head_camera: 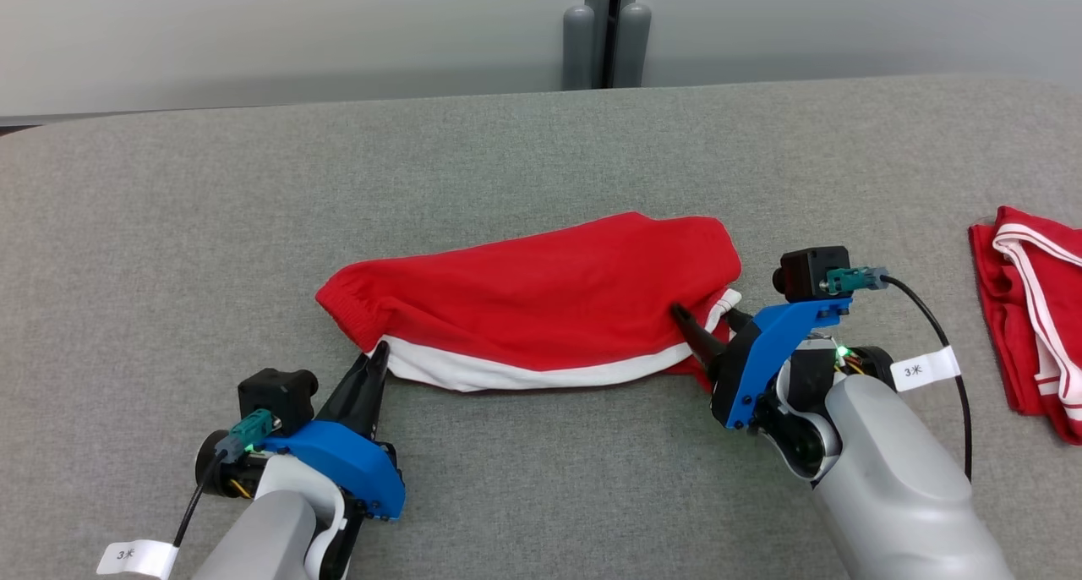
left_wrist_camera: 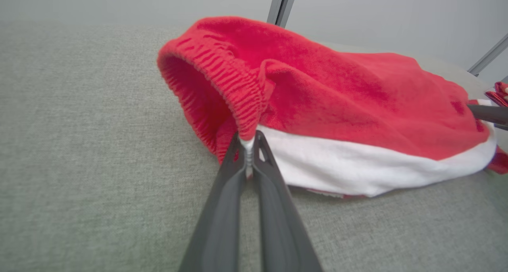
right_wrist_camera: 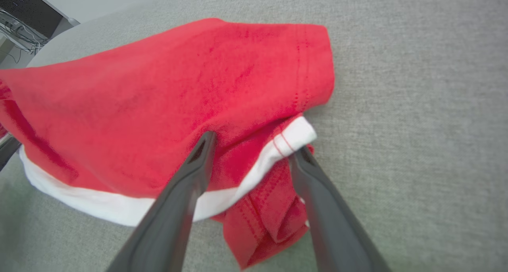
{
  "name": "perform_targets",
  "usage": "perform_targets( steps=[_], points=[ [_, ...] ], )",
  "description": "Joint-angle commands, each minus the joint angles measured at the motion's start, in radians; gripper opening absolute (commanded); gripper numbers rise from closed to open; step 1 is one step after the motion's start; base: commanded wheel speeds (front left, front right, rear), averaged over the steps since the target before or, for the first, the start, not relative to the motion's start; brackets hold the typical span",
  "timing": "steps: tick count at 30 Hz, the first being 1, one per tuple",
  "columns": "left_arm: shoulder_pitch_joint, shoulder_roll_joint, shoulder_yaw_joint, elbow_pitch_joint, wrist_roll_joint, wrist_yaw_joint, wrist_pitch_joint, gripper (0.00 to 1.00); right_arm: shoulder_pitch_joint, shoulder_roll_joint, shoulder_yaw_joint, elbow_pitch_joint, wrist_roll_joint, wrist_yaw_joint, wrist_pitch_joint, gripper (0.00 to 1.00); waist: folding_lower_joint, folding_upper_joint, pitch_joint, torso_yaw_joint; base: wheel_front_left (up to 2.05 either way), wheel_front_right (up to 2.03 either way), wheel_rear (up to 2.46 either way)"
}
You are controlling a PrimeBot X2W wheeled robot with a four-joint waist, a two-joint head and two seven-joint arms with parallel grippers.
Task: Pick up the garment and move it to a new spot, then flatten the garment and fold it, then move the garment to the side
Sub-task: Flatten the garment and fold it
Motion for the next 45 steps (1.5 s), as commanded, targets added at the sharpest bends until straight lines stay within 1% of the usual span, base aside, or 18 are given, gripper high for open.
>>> perform_targets(
  steps=[1, 2, 3, 9, 14, 17, 19, 21, 23, 26, 29, 32, 34, 36, 40, 42, 43, 45],
  points=[
    [-0.009, 0.007, 0.001, -0.003, 0.000, -0.002, -0.004, 0.00, -0.020, -0.002, -0.001, 0.009, 0.006, 0.001, -0.015, 0.46, 0.0000, 0.0000, 0.004, 0.003, 0.00, 0.00, 0.00],
    [-0.012, 0.007, 0.001, -0.004, 0.000, -0.002, -0.004, 0.00, -0.027, -0.002, -0.001, 0.014, 0.005, 0.001, -0.023, 0.30, 0.0000, 0.0000, 0.005, 0.005, 0.00, 0.00, 0.00],
    [-0.014, 0.006, 0.001, -0.005, 0.000, -0.002, -0.004, 0.00, -0.032, -0.002, 0.001, 0.018, 0.001, 0.001, -0.032, 0.00, 0.0000, 0.0000, 0.007, 0.006, 0.00, 0.00, 0.00],
    [-0.010, -0.001, 0.019, -0.051, -0.003, -0.002, -0.005, 0.00, -0.041, -0.002, 0.004, 0.013, 0.002, 0.001, -0.095, 0.00, 0.0000, 0.0000, 0.001, 0.013, 0.00, 0.00, 0.00],
    [0.026, 0.000, 0.046, -0.199, -0.085, -0.002, -0.005, 0.00, 0.009, -0.002, -0.010, -0.101, 0.025, 0.001, -0.154, 0.00, 0.0000, 0.0000, -0.020, 0.010, 0.00, 0.00, 0.00],
    [0.056, 0.028, 0.049, -0.318, -0.153, -0.002, 0.000, 0.00, 0.062, -0.002, -0.037, -0.231, 0.042, 0.001, -0.152, 0.00, 0.0000, 0.0000, -0.034, 0.000, 0.00, 0.00, 0.00],
    [0.082, 0.055, 0.058, -0.402, -0.196, -0.002, 0.015, 0.00, 0.110, -0.003, -0.068, -0.339, 0.056, 0.001, -0.128, 0.00, 0.0000, 0.0000, -0.038, -0.008, 0.00, 0.00, 0.00],
    [0.109, 0.076, 0.074, -0.490, -0.238, -0.002, 0.032, 0.00, 0.160, -0.019, -0.107, -0.454, 0.039, 0.001, -0.098, 0.00, 0.0000, 0.0000, -0.038, -0.016, 0.00, 0.00, 0.00],
    [0.136, 0.094, 0.094, -0.577, -0.279, 0.000, 0.056, 0.00, 0.215, -0.015, -0.148, -0.569, 0.037, 0.001, -0.056, 0.00, 0.0000, 0.0000, -0.036, -0.021, 0.00, 0.00, 0.00],
    [0.178, 0.111, 0.126, -0.712, -0.343, 0.021, 0.098, 0.00, 0.295, -0.011, -0.215, -0.756, 0.058, 0.001, 0.007, 0.00, 0.0000, 0.0000, -0.027, -0.028, 0.00, 0.00, 0.00],
    [0.208, 0.122, 0.150, -0.833, -0.398, 0.048, 0.140, 0.00, 0.357, -0.005, -0.272, -0.911, 0.074, 0.001, 0.071, 0.00, 0.0000, 0.0000, -0.003, -0.033, 0.00, 0.00, 0.00],
    [0.202, 0.121, 0.174, -0.915, -0.449, 0.077, 0.176, 0.00, 0.365, -0.002, -0.299, -0.998, 0.100, 0.001, 0.118, 0.00, 0.0000, 0.0000, 0.037, -0.037, 0.00, 0.00, 0.00],
    [0.156, 0.134, 0.188, -0.919, -0.461, 0.097, 0.207, 0.00, 0.312, -0.001, -0.296, -0.995, 0.146, 0.001, 0.133, 0.00, 0.0000, 0.0000, 0.075, -0.045, 0.00, 0.00, 0.00],
    [0.088, 0.134, 0.194, -0.893, -0.479, 0.112, 0.247, 0.00, 0.225, -0.002, -0.290, -0.945, 0.172, 0.001, 0.129, 0.00, 0.0000, 0.0000, 0.118, -0.056, 0.00, 0.00, 0.00],
    [-0.127, 0.149, 0.208, -0.786, -0.478, 0.147, 0.335, 0.00, -0.023, -0.002, -0.257, -0.737, 0.229, 0.001, 0.112, 0.00, 0.0000, 0.0000, 0.207, -0.076, 0.00, 0.00, 0.00],
    [-0.257, 0.169, 0.210, -0.711, -0.451, 0.159, 0.368, 0.00, -0.170, -0.002, -0.238, -0.618, 0.263, 0.001, 0.068, 0.00, 0.0000, 0.0000, 0.242, -0.091, 0.00, 0.00, 0.00],
    [-0.327, 0.179, 0.215, -0.677, -0.432, 0.163, 0.373, 0.00, -0.241, -0.003, -0.229, -0.562, 0.250, 0.001, 0.033, 0.00, 0.0000, 0.0000, 0.258, -0.100, 0.00, 0.00, 0.00],
    [-0.456, 0.187, 0.222, -0.623, -0.395, 0.159, 0.357, 0.00, -0.376, -0.003, -0.220, -0.467, 0.250, 0.001, -0.059, 0.00, 0.0000, 0.0000, 0.283, -0.111, 0.00, 0.00, 0.00]
  ],
)
